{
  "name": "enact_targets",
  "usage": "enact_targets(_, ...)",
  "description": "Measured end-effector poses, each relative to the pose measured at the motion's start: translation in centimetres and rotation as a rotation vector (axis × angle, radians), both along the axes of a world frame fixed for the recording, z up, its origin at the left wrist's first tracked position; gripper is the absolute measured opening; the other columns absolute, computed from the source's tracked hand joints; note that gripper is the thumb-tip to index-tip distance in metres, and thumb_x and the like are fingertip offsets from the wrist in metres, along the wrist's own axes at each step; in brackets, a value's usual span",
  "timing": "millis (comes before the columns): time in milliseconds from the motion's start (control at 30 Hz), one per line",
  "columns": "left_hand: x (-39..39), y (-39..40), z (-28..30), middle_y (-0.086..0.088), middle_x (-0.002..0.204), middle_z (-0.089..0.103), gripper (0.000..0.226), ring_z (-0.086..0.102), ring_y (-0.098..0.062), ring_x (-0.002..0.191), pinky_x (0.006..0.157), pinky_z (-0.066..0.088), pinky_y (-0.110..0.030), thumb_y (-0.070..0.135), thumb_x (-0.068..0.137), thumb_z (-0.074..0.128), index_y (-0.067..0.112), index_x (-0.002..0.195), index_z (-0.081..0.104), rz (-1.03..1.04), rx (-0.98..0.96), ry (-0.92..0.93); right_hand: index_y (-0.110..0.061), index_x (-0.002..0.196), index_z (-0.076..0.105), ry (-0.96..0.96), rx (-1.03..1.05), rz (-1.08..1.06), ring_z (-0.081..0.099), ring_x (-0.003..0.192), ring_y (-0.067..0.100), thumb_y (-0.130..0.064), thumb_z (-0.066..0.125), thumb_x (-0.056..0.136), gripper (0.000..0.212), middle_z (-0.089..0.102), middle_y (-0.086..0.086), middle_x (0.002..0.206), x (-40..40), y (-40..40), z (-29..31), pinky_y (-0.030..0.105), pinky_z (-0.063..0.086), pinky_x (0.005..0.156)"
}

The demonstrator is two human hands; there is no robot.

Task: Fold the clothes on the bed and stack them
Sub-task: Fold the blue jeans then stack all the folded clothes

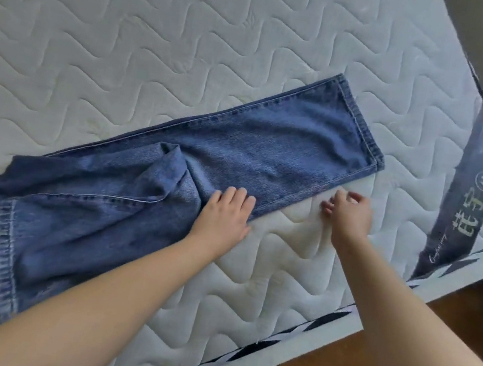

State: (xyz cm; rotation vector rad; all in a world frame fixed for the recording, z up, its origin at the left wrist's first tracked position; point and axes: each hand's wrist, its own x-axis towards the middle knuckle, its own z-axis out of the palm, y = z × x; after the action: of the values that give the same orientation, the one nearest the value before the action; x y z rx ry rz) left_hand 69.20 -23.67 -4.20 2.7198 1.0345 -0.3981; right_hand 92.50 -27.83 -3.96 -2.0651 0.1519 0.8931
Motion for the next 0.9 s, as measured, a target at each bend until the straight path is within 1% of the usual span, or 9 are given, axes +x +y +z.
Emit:
enact_targets(67, 0.7, -0.4, -0.3, -0.008, 0.105, 0.057, 0.046, 0.056, -0.027, 0.094, 0.077, 0.047, -0.038, 0.038, 0.079, 0.063, 0.011, 0.117, 0.057, -0.011, 0.076, 0.011, 0.001, 0.13, 0.046, 0.104, 0.113, -0.072, 0.069, 0.079, 0.019, -0.015, 0.056, 0.097, 0.038, 0.064, 0.017, 0.109, 1.1, 0.6, 0.1, 0.019, 0.056, 0.063)
enact_targets(167, 1.7, -0.5, -0.5, -0.008, 0.09, 0.057, 0.023, 0.055, -0.027, 0.08, 0.066, 0.046, -0.038, 0.017, 0.081, 0.057, 0.012, 0.103, 0.061, -0.043, 0.188, -0.02, 0.0, 0.13, 0.048, 0.197, 0.232, -0.104, 0.07, 0.095, 0.022, -0.019, 0.059, 0.097, 0.04, 0.065, 0.014, 0.115, 2.7, 1.8, 0.1, 0.025, 0.058, 0.074)
enact_targets(267, 2.4, -0.1, 0.0, -0.005, 0.083, 0.055, 0.018, 0.053, -0.024, 0.073, 0.061, 0.04, -0.037, 0.011, 0.081, 0.049, 0.015, 0.095, 0.059, -0.069, 0.244, 0.022, -0.007, 0.116, 0.055, 0.217, 0.26, -0.078, 0.067, 0.063, 0.009, -0.017, 0.059, 0.096, 0.022, 0.065, 0.007, 0.092, 4.6, 3.1, 0.5, 0.019, 0.052, 0.049)
enact_targets(367, 3.0, 0.1, 0.7, -0.002, 0.073, 0.054, 0.016, 0.052, -0.022, 0.062, 0.053, 0.038, -0.033, 0.006, 0.075, 0.052, 0.016, 0.085, 0.06, -0.107, 0.302, 0.008, -0.01, 0.091, 0.06, 0.019, 0.125, -0.013, 0.06, 0.061, 0.015, -0.01, 0.062, 0.089, 0.003, 0.06, 0.009, 0.086, 7.0, 4.0, 1.0, 0.02, 0.049, 0.045)
enact_targets(467, 3.9, -0.1, 1.3, -0.001, 0.063, 0.051, 0.02, 0.05, -0.02, 0.052, 0.046, 0.035, -0.03, 0.001, 0.072, 0.048, 0.017, 0.074, 0.06, -0.167, 0.341, -0.071, -0.006, 0.09, 0.062, -0.263, -0.005, 0.184, 0.067, 0.074, 0.03, -0.016, 0.066, 0.078, 0.016, 0.065, 0.01, 0.086, 9.3, 4.5, 1.6, 0.034, 0.057, 0.058)
enact_targets(567, 4.5, -0.5, 1.4, -0.001, 0.062, 0.05, 0.018, 0.049, -0.018, 0.049, 0.041, 0.034, -0.028, 0.0, 0.066, 0.057, 0.016, 0.074, 0.061, -0.204, 0.306, -0.11, -0.018, 0.081, 0.055, -0.402, -0.066, 0.261, 0.067, 0.078, 0.03, -0.025, 0.064, 0.074, 0.014, 0.064, 0.002, 0.08, 10.2, 4.5, 1.8, 0.046, 0.057, 0.074)
enact_targets(700, 4.3, -0.9, 0.9, -0.003, 0.073, 0.056, 0.022, 0.054, -0.02, 0.058, 0.045, 0.037, -0.029, 0.008, 0.065, 0.073, 0.014, 0.084, 0.063, -0.184, 0.171, -0.071, -0.018, 0.112, 0.053, -0.186, 0.002, 0.164, 0.066, 0.094, 0.027, -0.027, 0.072, 0.08, 0.038, 0.064, 0.004, 0.104, 10.8, 4.1, 0.2, 0.043, 0.056, 0.085)
enact_targets(767, 4.2, -1.1, 0.5, -0.003, 0.078, 0.056, 0.024, 0.055, -0.021, 0.063, 0.048, 0.038, -0.031, 0.015, 0.067, 0.075, 0.015, 0.088, 0.062, -0.13, 0.147, -0.041, -0.019, 0.127, 0.051, -0.085, 0.055, 0.138, 0.064, 0.09, 0.023, -0.027, 0.073, 0.084, 0.049, 0.062, 0.006, 0.113, 11.3, 3.9, -0.3, 0.038, 0.056, 0.076)
enact_targets(900, 4.3, -1.5, 0.2, 0.001, 0.068, 0.056, 0.023, 0.056, -0.019, 0.055, 0.046, 0.037, -0.027, 0.024, 0.064, 0.077, 0.02, 0.079, 0.06, -0.059, 0.152, 0.041, -0.02, 0.104, 0.067, -0.27, 0.033, 0.146, 0.067, 0.089, 0.023, -0.017, 0.075, 0.08, 0.025, 0.07, 0.003, 0.098, 12.3, 3.9, -0.1, 0.037, 0.055, 0.089)
